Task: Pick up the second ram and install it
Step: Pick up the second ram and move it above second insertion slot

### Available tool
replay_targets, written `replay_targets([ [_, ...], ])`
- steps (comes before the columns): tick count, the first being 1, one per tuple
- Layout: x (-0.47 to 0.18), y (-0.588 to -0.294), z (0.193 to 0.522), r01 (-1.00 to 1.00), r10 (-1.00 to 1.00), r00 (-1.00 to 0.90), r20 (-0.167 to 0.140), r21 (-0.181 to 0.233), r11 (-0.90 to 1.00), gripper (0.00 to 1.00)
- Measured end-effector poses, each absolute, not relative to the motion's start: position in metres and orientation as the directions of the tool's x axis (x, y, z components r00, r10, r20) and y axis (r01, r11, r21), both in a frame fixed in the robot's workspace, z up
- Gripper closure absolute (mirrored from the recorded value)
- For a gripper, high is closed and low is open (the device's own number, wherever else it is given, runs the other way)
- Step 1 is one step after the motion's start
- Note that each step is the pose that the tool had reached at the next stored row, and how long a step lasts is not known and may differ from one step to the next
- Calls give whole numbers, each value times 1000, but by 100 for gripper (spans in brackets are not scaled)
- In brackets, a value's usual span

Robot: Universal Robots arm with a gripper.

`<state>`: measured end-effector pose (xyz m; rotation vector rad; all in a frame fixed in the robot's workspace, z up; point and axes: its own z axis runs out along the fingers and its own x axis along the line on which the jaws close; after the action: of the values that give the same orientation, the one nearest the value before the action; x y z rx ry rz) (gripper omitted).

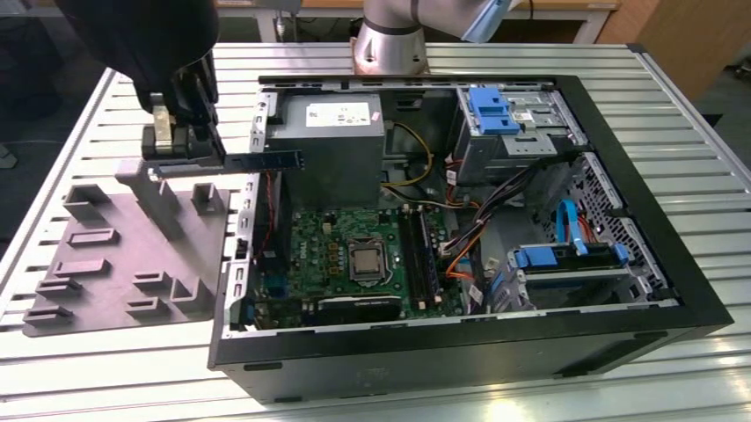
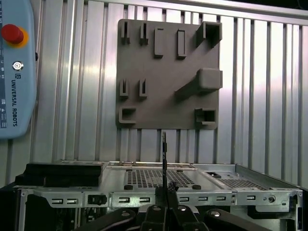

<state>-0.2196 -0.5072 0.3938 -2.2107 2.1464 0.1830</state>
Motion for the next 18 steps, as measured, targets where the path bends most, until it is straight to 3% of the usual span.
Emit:
replay_targets([
  [18,-202,-507,394,-999,-992,27,-123,43,-32,88],
])
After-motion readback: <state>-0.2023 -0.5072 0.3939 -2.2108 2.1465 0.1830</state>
